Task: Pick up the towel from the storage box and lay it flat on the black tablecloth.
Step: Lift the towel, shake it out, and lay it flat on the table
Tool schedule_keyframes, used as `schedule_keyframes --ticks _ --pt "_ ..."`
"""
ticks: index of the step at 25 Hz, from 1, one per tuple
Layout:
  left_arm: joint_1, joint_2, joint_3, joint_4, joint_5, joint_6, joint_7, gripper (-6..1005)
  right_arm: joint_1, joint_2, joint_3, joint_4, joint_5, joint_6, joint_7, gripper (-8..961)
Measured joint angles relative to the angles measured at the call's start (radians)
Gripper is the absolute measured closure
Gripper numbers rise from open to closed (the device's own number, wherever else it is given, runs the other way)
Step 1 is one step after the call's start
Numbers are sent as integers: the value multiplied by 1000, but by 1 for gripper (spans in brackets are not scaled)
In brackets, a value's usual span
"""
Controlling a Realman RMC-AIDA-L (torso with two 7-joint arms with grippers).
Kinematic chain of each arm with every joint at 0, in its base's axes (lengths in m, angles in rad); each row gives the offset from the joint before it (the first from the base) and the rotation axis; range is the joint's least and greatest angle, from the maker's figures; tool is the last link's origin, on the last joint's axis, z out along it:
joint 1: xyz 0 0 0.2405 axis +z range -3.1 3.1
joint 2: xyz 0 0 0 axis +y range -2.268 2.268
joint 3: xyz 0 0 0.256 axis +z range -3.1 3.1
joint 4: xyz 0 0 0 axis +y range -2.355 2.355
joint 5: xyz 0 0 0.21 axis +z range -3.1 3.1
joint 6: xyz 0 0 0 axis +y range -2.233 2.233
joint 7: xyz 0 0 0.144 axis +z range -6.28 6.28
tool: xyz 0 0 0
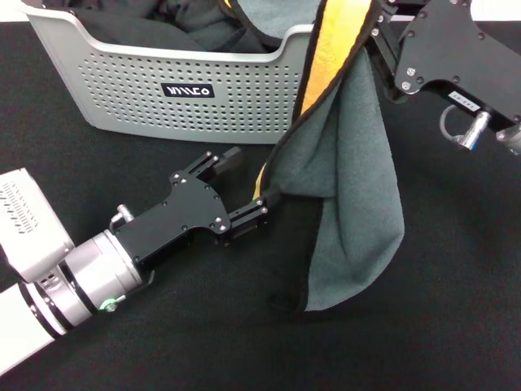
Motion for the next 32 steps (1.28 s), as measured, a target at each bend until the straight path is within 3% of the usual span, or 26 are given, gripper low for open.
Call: schedule_keyframes --ticks 31,32 --pt "8 0 5 0 6 -27 -33 195 -28 1 42 -1 7 -64 7 945" --pt "9 0 5 0 5 -27 -33 268 -28 1 42 0 7 -69 7 944"
